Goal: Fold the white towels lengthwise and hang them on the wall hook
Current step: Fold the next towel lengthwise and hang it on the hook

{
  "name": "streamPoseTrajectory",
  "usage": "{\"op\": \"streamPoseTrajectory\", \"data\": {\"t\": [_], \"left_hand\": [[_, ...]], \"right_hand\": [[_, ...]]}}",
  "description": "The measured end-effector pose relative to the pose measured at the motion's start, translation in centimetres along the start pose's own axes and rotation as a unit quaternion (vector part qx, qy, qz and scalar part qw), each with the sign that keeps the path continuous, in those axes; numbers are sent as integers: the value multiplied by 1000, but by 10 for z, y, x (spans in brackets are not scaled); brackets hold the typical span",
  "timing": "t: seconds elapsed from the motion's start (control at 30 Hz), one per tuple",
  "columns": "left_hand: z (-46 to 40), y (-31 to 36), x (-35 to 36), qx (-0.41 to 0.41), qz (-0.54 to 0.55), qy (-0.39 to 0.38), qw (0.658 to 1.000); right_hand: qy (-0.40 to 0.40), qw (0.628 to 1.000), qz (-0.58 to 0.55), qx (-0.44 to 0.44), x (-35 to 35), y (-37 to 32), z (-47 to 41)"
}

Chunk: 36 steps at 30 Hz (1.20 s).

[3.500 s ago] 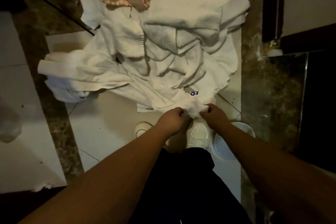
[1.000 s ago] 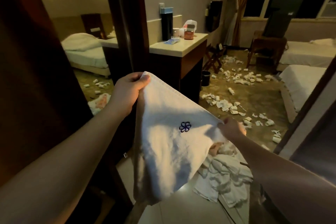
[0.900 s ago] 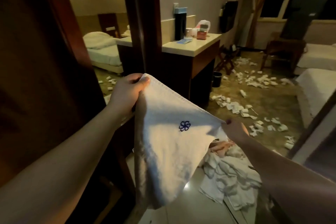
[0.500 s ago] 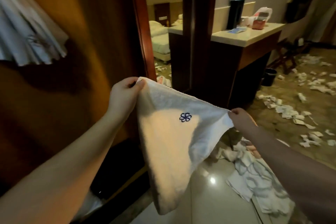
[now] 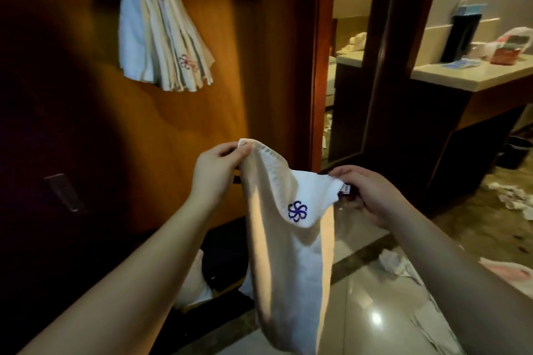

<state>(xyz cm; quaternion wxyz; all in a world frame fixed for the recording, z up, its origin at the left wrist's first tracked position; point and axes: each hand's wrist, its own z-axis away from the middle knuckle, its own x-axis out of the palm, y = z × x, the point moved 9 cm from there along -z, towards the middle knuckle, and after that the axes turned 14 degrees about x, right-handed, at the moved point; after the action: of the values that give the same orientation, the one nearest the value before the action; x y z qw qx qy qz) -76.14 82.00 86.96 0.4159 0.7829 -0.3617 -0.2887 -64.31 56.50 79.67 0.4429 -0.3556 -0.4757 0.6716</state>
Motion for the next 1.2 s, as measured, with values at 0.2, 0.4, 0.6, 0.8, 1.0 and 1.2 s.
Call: {"op": "streamPoseTrajectory", "data": {"t": [0.2, 0.4, 0.6, 0.8, 1.0, 1.2], "left_hand": [[28, -1, -51, -26, 62, 0, 998], [51, -2, -108, -45, 131, -4, 990], [55, -2, -151, -42, 125, 18, 991], [58, -8, -170, -68, 113, 32, 991], [60, -6, -168, -98, 117, 11, 988], [60, 0, -155, -84, 138, -25, 987]], "right_hand": [[-59, 979, 163, -108, 100, -35, 67], [5, 922, 259, -288, 195, -67, 127], [106, 911, 224, -330, 231, -77, 141], [100, 860, 265, -424, 256, -94, 154], [1, 899, 250, -359, 281, -89, 138], [28, 910, 232, -342, 273, -95, 129]]}}
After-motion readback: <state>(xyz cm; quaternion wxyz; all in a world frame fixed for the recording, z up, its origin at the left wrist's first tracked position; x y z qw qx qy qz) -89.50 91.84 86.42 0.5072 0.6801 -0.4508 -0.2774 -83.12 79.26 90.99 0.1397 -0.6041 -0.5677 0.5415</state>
